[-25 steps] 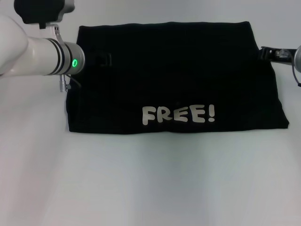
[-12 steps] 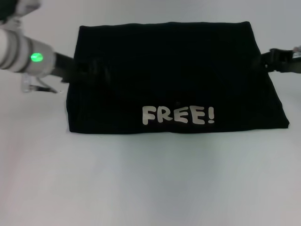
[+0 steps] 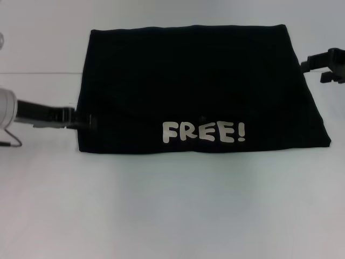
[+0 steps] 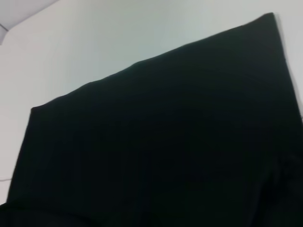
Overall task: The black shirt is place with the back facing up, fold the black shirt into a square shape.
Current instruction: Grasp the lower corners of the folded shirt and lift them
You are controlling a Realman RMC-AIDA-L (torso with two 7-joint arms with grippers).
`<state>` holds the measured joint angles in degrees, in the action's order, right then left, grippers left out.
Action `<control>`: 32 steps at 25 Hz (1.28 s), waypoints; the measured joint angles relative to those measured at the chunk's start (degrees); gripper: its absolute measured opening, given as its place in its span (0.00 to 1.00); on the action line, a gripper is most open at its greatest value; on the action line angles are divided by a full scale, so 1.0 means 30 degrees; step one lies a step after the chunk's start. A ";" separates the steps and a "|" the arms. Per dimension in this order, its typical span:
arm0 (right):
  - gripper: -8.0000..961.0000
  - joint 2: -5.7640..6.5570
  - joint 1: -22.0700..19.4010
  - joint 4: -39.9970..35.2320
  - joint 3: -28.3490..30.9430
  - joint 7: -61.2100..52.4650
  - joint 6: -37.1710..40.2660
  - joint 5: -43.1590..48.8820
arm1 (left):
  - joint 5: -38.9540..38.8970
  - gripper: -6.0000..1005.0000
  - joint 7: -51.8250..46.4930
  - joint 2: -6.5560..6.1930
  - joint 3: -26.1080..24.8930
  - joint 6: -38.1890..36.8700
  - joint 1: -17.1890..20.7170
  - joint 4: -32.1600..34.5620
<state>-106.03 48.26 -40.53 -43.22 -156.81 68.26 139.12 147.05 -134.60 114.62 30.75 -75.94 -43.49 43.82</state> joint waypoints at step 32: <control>0.73 0.0012 -0.0064 -0.0204 0.0610 0.0162 0.0143 -0.0067 | -0.0061 0.62 0.0200 0.1414 0.1388 0.4388 0.0362 -0.1801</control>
<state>-105.99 48.07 -41.14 -41.39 -156.33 68.68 138.91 146.87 -134.00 118.86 34.91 -62.77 -42.40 38.42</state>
